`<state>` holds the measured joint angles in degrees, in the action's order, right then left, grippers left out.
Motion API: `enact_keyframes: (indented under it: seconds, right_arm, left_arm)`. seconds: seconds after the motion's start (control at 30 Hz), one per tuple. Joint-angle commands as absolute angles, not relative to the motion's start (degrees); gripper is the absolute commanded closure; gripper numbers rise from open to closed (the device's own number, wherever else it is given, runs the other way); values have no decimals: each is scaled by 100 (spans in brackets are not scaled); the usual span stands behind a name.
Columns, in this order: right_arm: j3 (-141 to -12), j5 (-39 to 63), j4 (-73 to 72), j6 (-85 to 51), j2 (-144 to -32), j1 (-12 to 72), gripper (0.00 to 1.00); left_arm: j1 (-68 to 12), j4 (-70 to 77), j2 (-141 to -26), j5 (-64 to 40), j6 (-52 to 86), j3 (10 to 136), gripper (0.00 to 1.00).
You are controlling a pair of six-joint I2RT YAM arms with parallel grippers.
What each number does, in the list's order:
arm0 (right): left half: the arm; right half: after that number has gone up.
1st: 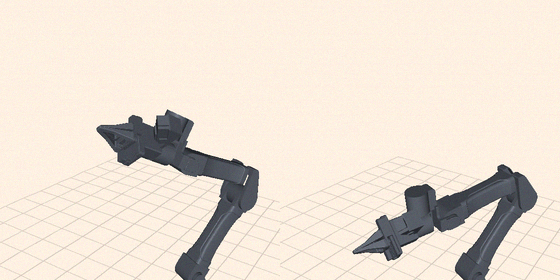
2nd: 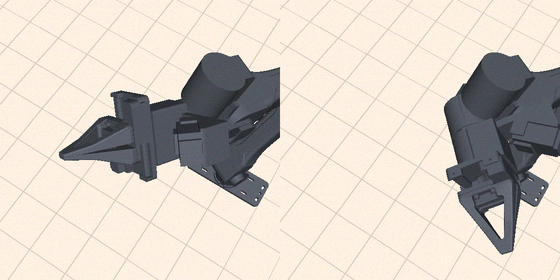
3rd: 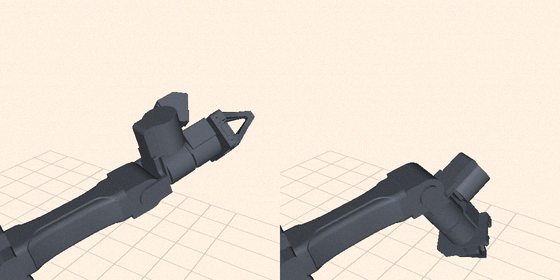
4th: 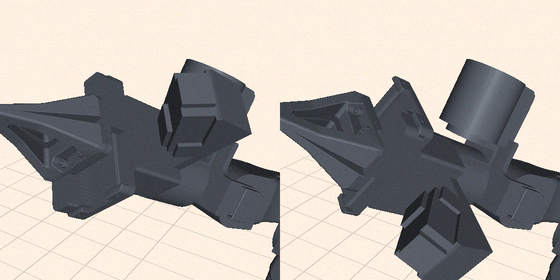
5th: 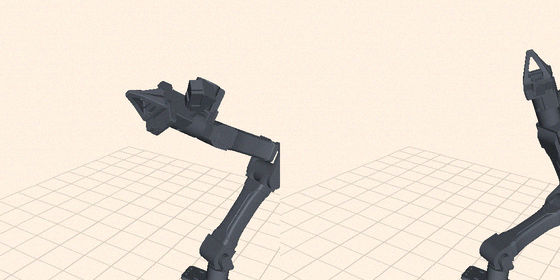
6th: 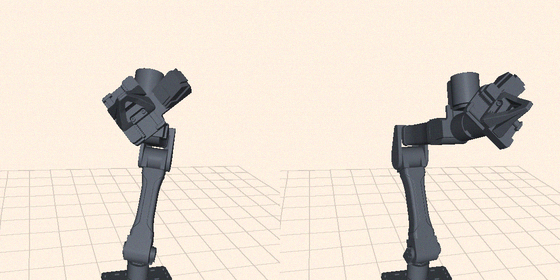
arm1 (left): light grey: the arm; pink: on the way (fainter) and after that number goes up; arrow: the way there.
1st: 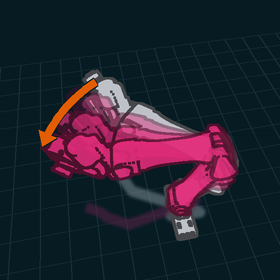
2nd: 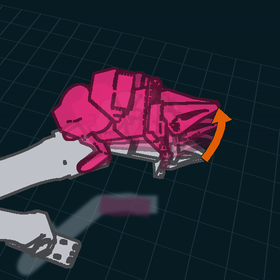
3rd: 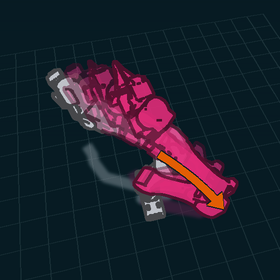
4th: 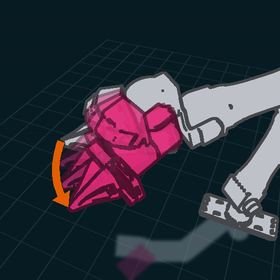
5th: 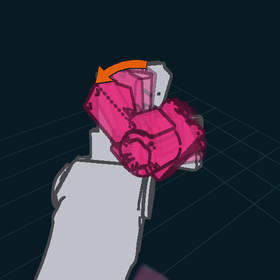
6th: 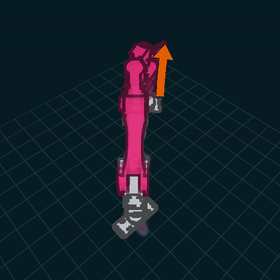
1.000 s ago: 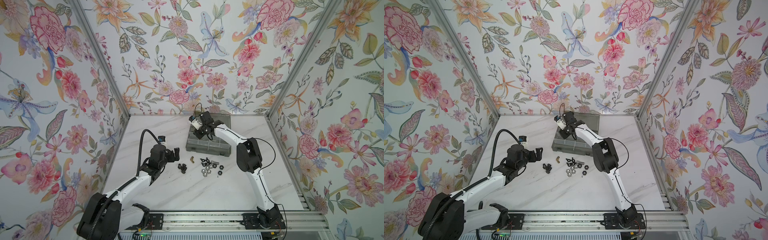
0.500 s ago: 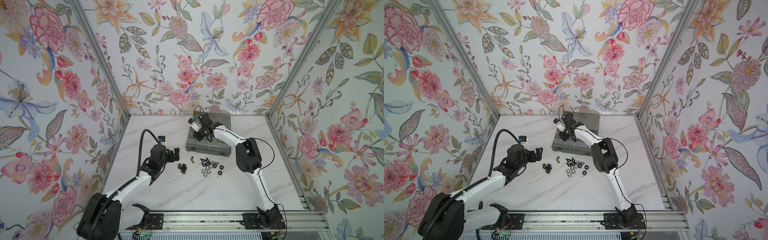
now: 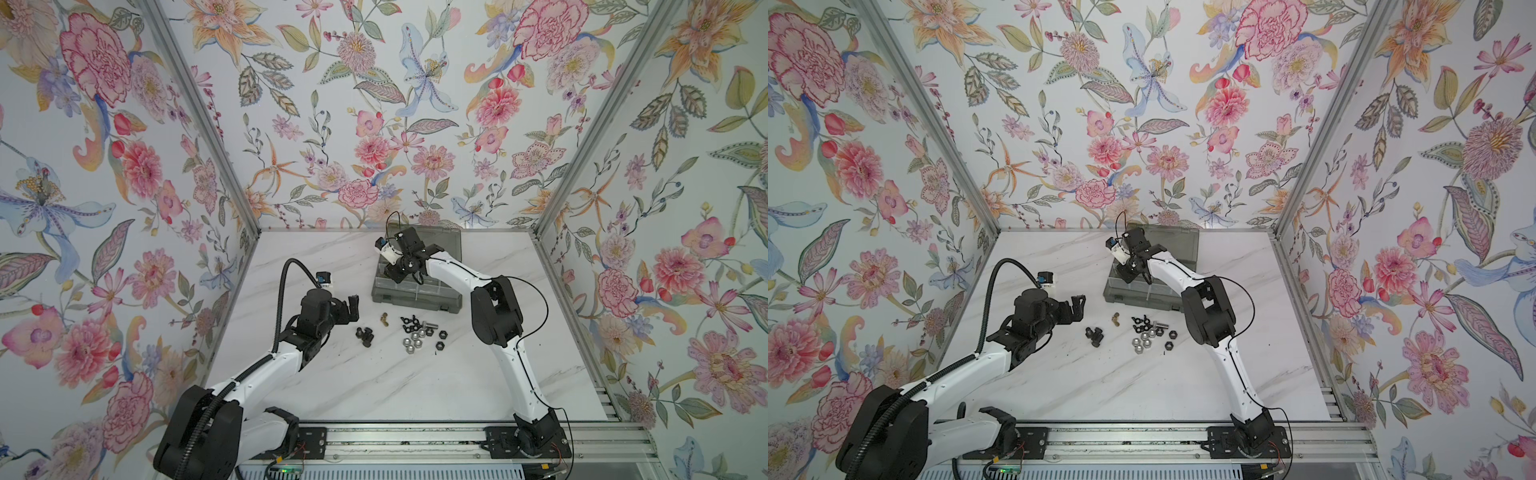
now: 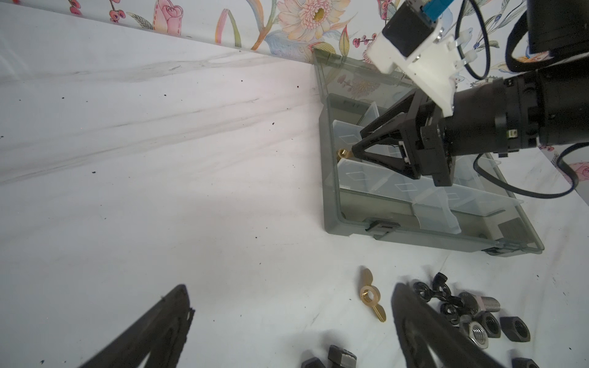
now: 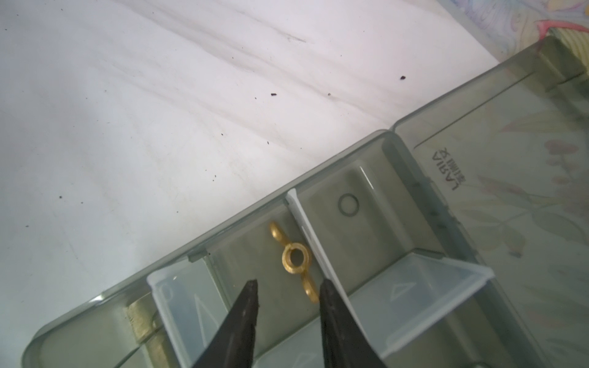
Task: Sort the screws and nuts into containers
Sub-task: Place the nut into the container, then pick up the nut from the center of the table.
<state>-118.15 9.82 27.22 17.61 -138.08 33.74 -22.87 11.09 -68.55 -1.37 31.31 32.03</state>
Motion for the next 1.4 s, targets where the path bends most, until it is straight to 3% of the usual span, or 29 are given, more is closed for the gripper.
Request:
enact_keyframes:
  seconds: [0.0, 0.37, 0.5, 0.77, 1.37]
  right_arm:
    - [-11628, 825, 2846, 1793, -13256, 3400, 61]
    - [-10124, 1461, 2851, 1430, -11652, 3596, 48]
    - [-9496, 1467, 2854, 1176, -11340, 3878, 37]
    - [-8802, 1057, 2839, 712, -11416, 4227, 36]
    - [-9096, 703, 2804, -1203, -12165, 4590, 39]
  left_arm:
    - [-2251, 1027, -6783, -203, 3106, 3287, 1]
    - [-2250, 1037, -6825, -186, 3129, 3296, 1]
    - [-2250, 1037, -6823, -190, 3147, 3283, 1]
    - [-2250, 1045, -6798, -194, 3188, 3213, 1]
    - [-2250, 1079, -6803, -193, 3212, 3182, 1]
